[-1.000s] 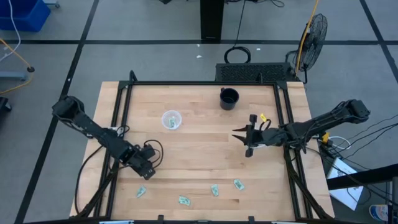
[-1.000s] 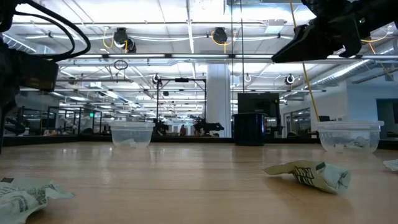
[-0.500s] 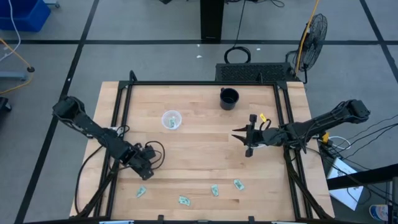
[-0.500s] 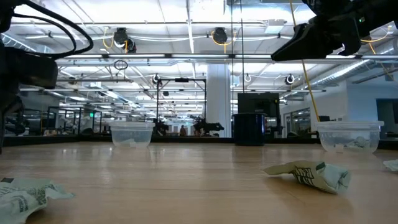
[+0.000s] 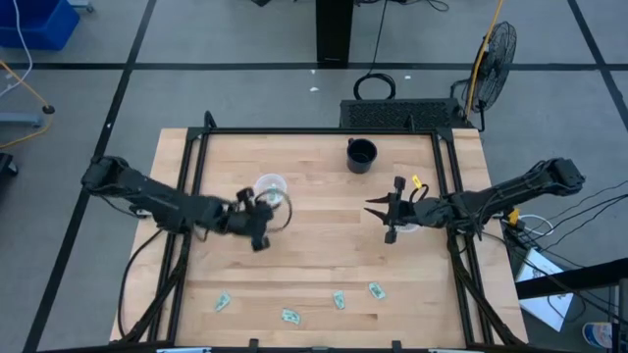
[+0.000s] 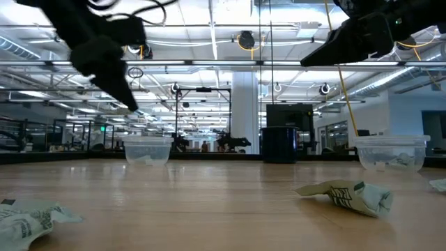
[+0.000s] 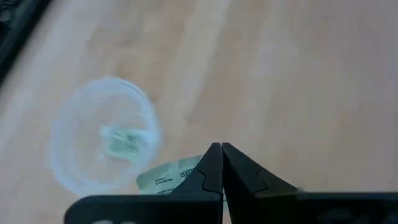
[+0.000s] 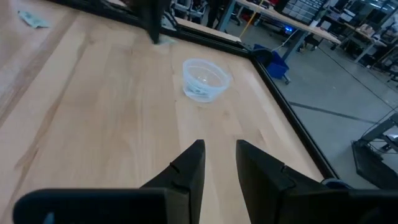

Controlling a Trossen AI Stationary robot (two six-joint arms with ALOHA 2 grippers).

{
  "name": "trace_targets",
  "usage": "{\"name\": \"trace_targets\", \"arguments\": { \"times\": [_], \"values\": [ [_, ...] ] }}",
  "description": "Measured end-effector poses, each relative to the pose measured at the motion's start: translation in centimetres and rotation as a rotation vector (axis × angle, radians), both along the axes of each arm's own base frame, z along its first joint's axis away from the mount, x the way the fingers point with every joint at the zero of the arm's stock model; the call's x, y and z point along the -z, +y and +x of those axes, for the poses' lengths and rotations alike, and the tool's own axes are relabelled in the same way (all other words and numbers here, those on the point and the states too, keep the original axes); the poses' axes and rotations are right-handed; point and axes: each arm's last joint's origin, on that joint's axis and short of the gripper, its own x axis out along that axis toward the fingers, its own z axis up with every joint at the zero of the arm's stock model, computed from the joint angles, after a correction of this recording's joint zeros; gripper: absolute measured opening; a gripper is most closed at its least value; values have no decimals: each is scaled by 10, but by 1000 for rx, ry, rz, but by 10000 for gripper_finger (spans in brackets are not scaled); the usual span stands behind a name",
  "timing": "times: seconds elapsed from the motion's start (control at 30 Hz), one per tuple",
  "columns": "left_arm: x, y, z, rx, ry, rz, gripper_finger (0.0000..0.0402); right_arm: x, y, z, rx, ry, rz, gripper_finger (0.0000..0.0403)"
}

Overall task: Pick and place items into bin
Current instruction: Put the white stevia packet into the left transparent bin

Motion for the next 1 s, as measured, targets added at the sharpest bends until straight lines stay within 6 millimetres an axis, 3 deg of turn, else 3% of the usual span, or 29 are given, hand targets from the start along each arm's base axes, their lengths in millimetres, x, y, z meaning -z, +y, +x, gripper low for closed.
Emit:
{"name": "trace_targets", "arguments": {
  "times": [0.23,0.4,0.57,0.8,1.0],
  "values": [
    [-3,68,9,-82,7,18,3,-1,0,1,6,-22,24,84],
    [-2,97,6,-124,10,-43,9,-1,0,1,14,-30,48,84],
    [8,109,12,-120,16,-91,5,-1,0,0,14,-29,47,84],
    [41,110,29,-89,114,-72,3,3,0,-1,14,-16,44,84],
    [46,110,29,-114,134,-81,27,3,0,-1,15,-17,45,84]
  ]
}}
